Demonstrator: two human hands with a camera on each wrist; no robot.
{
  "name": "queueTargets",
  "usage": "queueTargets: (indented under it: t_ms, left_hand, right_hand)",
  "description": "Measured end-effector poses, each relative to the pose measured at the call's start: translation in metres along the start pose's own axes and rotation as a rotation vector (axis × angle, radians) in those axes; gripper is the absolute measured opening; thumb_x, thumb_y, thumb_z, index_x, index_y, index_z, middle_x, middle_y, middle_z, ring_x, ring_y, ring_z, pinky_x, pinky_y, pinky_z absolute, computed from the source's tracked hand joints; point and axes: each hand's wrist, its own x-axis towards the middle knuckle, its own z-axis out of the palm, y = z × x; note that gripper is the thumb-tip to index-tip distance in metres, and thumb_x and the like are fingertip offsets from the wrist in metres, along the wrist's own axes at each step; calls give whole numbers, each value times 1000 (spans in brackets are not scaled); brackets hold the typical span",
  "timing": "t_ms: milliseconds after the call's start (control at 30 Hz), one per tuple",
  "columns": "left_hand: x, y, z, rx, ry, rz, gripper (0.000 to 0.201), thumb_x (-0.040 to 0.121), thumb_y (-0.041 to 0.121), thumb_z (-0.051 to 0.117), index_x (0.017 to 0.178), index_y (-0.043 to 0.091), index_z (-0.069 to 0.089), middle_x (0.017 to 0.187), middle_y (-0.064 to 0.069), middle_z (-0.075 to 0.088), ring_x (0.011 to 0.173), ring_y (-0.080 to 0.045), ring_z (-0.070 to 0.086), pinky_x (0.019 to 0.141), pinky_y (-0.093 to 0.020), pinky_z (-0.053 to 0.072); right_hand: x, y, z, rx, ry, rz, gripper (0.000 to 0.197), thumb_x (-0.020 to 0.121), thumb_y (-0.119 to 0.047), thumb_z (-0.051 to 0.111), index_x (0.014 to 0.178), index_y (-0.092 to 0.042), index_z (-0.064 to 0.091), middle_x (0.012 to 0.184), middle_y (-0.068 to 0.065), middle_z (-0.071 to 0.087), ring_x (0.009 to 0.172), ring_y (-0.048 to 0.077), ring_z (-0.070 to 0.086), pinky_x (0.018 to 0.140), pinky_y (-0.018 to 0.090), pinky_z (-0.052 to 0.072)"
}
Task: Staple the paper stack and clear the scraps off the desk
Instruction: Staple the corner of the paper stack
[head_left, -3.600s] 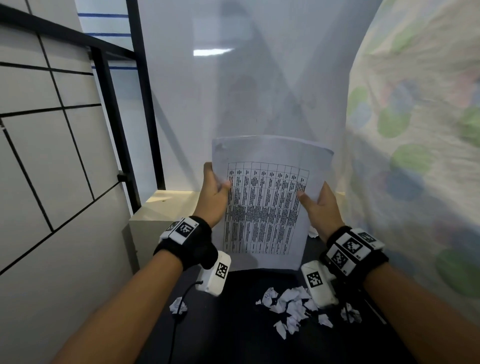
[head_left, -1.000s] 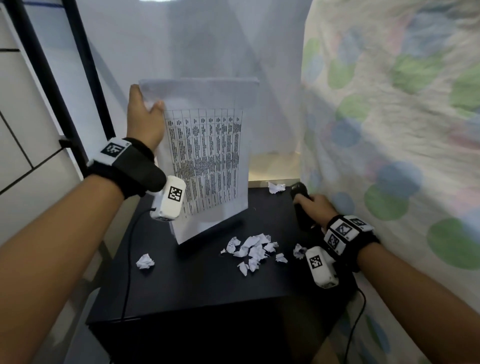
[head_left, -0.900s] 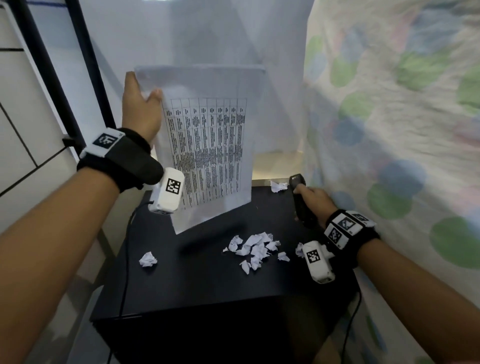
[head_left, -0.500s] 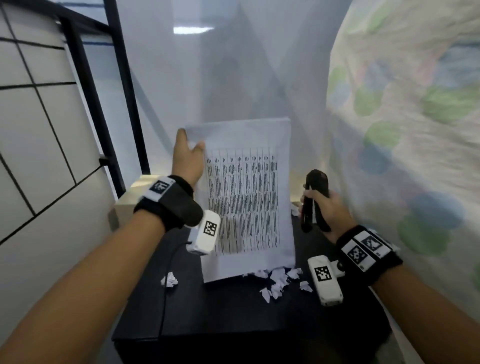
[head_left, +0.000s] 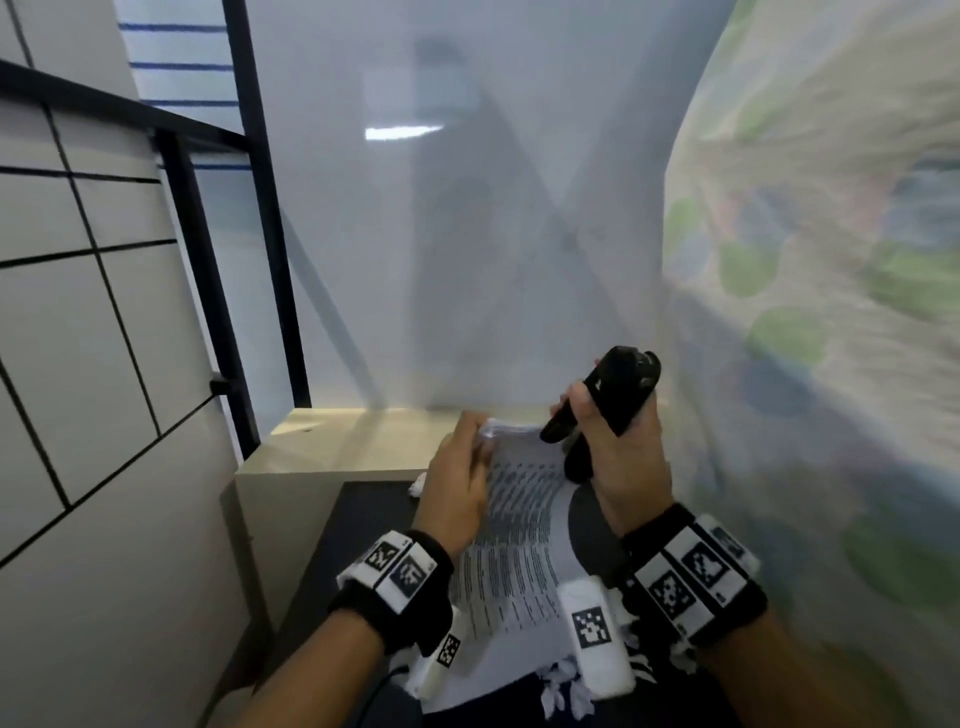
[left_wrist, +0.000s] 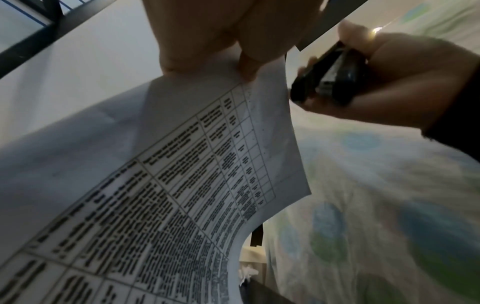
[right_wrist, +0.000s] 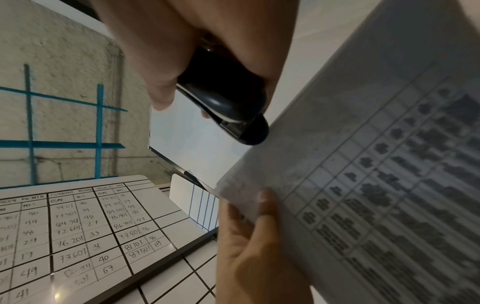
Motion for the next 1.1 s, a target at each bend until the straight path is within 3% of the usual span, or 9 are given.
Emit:
queueTargets:
  t_ms: [233,400,533,667,800,900,967,1033,1100]
  left_hand:
    - [-13,-23,20,-8,31,-60,8,98,26,36,98,30,42,80,-11,59,74,-28,55,66,-41,48]
    - [-13,-40,26,41,30,-74,14,99,21,39,94,34,38,81,-10,60,75,-23,57,61,-23,41]
    - [-11,-49,29,28,44,-91,7,100,23,39,92,24,40,80,-5,60,73,-17,56,59,-12,37]
    - [-8,-59,34,34,39,-89,10,100,26,38,91,24,38,77,0,55,70,-15,52,59,-15,38]
    - [-5,-61,37,10,72,-111,11,100,20,38,89,22,35,70,7,44,58,-8,41,51,-9,36]
    - [-5,-62,37,-1,45,-110,19,99,19,40,93,34,29,77,-1,59,61,-16,55,52,-14,42]
    - [-7,-63,37,25,-17,-116,16,98,25,39,112,29,31,94,-8,69,82,-21,67,70,-30,56]
    - [-8,-59,38,101,-60,-94,30,96,32,36,125,29,30,105,-11,69,97,-26,66,82,-45,54]
    - [-7,-54,39,200,-58,-38,36,96,25,40,132,27,34,108,-11,68,100,-27,63,86,-43,48]
  right_hand:
    - [-2,30,13,59,65,-29,36,78,-34,57,107,-15,47,103,17,67,86,7,67,76,13,51]
    - [-4,60,15,39,85,72,29,79,-40,55,101,-22,49,104,18,68,86,16,68,78,20,54]
    - [1,76,18,34,90,109,35,87,-27,54,110,-3,44,91,11,70,80,10,68,74,18,54]
    - [2,86,27,-1,72,114,6,90,-15,55,93,-17,50,80,11,67,80,18,67,74,22,55]
    - [3,89,34,-39,85,72,18,88,-10,59,73,-20,59,71,11,64,73,24,64,73,34,55]
    - [1,90,35,-41,117,84,21,87,-9,61,68,-18,60,66,9,62,67,21,63,68,32,55]
    - [1,90,35,-21,140,92,20,88,-9,60,68,-13,60,64,10,61,63,20,61,64,29,55]
    - [1,89,34,-11,167,93,19,88,-10,60,71,-1,60,64,13,60,61,20,60,63,27,54]
    - [2,87,32,16,207,101,19,88,-8,60,75,6,59,60,12,59,54,14,60,59,21,53]
